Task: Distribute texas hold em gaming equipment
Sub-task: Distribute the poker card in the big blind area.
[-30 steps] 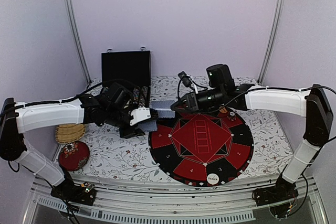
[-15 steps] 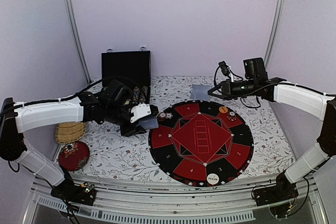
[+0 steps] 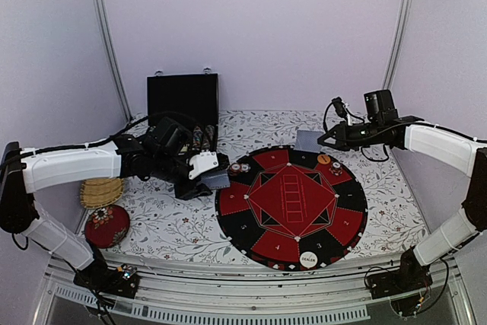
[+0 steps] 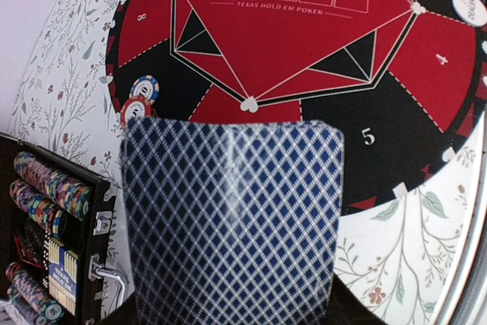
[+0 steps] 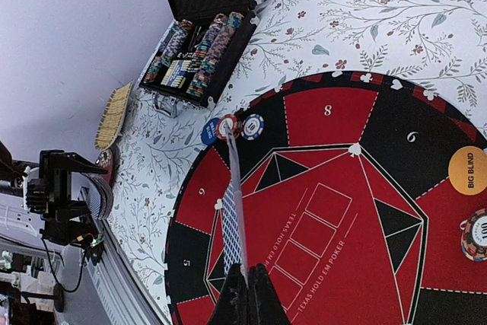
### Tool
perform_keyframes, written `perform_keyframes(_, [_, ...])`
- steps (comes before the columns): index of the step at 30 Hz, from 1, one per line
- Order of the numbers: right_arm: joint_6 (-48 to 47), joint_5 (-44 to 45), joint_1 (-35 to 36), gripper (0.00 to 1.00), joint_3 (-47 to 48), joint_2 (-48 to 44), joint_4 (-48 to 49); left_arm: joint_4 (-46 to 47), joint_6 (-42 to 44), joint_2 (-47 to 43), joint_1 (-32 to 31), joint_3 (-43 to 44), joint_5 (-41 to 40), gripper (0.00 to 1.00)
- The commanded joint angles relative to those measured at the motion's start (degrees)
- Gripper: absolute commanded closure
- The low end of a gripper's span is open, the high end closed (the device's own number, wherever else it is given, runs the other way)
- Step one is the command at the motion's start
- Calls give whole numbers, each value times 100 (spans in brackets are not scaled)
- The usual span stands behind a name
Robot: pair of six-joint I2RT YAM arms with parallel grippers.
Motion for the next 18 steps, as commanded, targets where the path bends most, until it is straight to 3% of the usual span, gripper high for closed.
perform_keyframes(1, [-153,193,0,98,11,-114,-195,132,-68,-121,68,-56,124,46])
perform_keyframes(18, [21,628,-187,98,71,-146,-157,106,-60,-178,71,-67,171,46])
